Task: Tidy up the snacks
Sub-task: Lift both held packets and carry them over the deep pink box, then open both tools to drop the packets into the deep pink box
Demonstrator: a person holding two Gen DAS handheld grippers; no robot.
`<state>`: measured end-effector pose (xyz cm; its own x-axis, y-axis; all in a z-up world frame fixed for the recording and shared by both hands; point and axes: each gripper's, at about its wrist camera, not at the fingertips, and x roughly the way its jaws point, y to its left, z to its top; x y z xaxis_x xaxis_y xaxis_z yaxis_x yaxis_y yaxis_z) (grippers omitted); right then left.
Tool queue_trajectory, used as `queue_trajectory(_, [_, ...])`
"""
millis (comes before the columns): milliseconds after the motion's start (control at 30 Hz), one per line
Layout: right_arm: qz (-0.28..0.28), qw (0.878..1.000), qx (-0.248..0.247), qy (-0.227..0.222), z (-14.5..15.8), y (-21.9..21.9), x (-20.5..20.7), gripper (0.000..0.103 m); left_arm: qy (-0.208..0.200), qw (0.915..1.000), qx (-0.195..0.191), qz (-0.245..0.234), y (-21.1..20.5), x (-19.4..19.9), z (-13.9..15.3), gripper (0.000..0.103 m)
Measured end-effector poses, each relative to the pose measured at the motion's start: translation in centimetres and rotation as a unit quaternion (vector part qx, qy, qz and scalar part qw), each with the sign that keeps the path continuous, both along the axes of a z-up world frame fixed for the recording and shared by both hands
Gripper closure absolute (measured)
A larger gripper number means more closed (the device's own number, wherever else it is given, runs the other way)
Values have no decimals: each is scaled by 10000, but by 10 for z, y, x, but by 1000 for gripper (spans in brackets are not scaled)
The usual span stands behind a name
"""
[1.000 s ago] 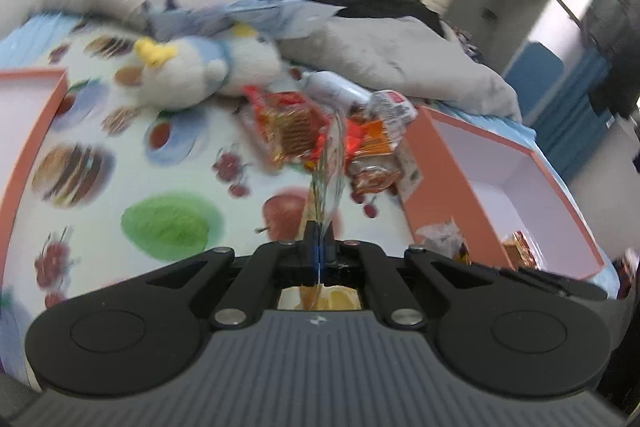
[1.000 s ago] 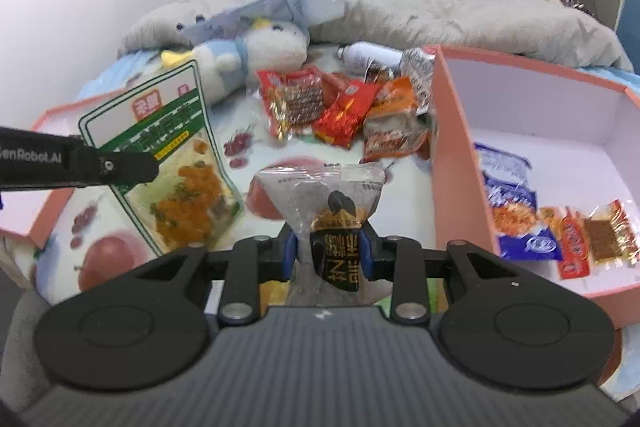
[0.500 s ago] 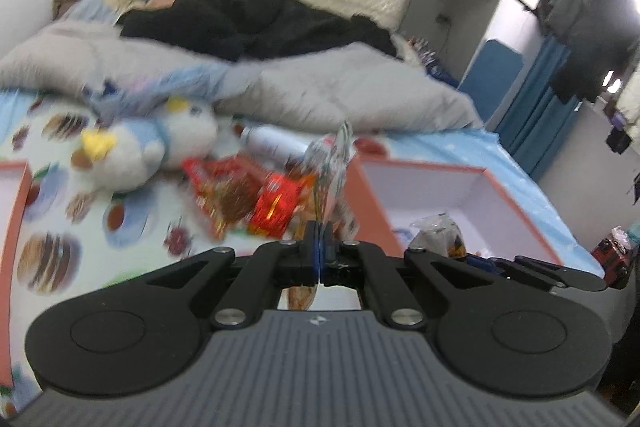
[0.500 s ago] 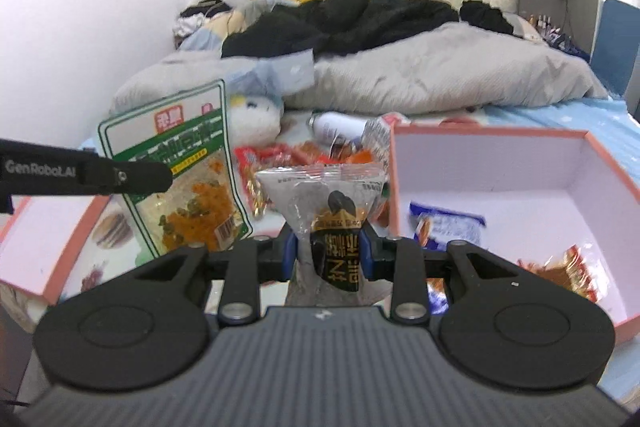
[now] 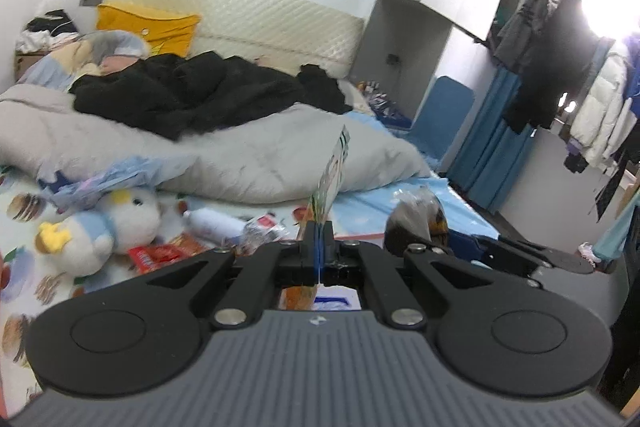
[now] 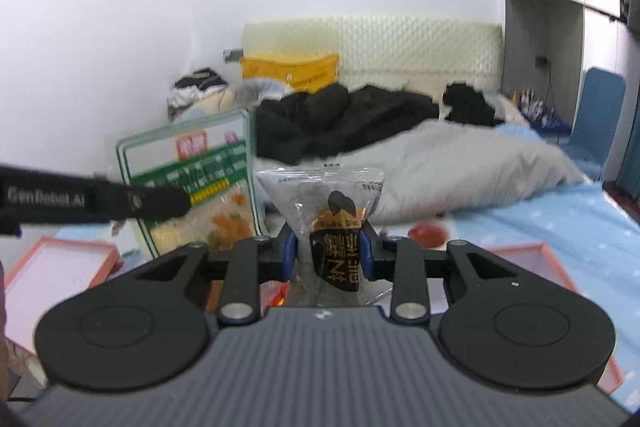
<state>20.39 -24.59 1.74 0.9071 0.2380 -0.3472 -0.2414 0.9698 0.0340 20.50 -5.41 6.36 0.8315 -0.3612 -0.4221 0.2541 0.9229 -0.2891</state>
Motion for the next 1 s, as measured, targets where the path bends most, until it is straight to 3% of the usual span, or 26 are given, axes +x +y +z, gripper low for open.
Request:
queue_trajectory(167, [-137,9999,-67,-15,8,-21,9,69,37,9997,-82,-233,-25,17,13,103])
queue_trajectory(367, [-459,9985,-194,222,-3,-58,22,69,285,9977,-107,-611,-71,46,9,103])
queue_trajectory(667, [-823,9879,-411,1245,-56,-119,50,69,1211,9858,251,-1133,-147,112,-40,103])
queue_trajectory(867, [-1002,9743,-494,1957,-96,-144,71,69,1862,9713,609,-1347,-185,148,-88,103])
queue_trajectory(1000, [-947,9676,-472,2293,-115,-151,79,69,2417,9598,460,-1351,-194,170,-117,103])
